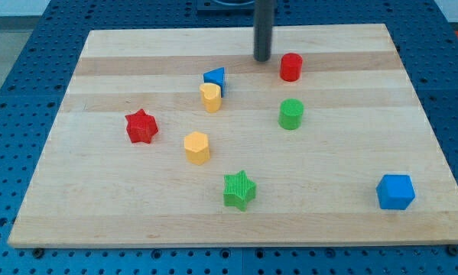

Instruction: Place both the red circle and green circle to the center

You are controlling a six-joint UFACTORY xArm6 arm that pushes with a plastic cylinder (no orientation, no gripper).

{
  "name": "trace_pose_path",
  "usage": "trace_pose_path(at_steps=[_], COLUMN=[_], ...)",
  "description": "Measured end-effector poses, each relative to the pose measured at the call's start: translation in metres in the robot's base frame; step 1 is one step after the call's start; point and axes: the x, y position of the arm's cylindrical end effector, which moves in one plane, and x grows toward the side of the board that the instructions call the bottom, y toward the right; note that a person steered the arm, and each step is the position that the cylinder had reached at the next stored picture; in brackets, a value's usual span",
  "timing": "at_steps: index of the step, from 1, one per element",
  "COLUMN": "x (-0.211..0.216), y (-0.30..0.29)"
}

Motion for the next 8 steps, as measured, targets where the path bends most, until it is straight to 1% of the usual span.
trace_pose_path(at_steps=[1,2,3,4,5,6,7,8], x=[0.023,0.045,0.01,-0.013,0.004,0.025,0.042,0.072], y=[0.011,0.006,0.005,0.034,0.083,0.091,0.029,-0.039])
